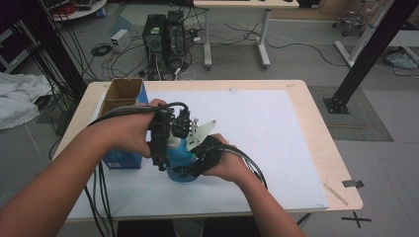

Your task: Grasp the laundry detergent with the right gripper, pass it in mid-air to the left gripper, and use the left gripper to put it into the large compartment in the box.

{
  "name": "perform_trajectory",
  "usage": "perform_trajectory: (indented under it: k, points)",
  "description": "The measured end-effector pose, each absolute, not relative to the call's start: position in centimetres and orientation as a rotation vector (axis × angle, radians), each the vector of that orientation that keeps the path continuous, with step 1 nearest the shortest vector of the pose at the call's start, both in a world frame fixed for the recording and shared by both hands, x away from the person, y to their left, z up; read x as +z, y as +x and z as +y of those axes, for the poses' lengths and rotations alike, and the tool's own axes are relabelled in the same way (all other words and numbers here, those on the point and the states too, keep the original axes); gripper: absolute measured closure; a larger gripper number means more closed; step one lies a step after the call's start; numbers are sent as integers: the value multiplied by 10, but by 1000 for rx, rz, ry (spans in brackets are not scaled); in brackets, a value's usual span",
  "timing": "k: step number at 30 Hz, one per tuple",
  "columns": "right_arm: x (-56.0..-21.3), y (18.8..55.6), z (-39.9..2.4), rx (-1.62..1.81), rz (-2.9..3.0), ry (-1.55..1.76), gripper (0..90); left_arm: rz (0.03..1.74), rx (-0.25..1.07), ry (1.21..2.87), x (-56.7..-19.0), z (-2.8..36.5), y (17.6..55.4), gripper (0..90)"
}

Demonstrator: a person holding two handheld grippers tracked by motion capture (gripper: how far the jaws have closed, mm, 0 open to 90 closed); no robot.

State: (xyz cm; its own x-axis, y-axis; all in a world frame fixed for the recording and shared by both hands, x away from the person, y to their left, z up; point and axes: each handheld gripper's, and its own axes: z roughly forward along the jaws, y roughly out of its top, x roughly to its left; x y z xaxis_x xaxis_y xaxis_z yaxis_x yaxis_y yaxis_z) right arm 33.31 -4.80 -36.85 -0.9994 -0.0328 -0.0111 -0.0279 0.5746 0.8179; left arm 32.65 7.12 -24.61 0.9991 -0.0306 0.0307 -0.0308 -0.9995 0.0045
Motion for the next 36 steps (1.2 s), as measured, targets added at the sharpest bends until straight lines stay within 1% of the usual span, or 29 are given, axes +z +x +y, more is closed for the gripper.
perform_trajectory:
  k: [22, 24, 28, 36]
  points:
    - [-364, 333, -39, -1480, -2779, 29, 463, -34, 74, 3125, -256, 71, 331, 41]
    - [-363, 332, -38, -1480, -2765, 20, 462, -34, 68, 3120, -255, 71, 331, 106]
    - [-363, 333, -38, -1480, -2762, 19, 462, -52, 85, 3130, -256, 71, 331, 106]
    - [-363, 334, -39, -1480, -2784, 26, 463, -56, 100, 3126, -257, 70, 331, 136]
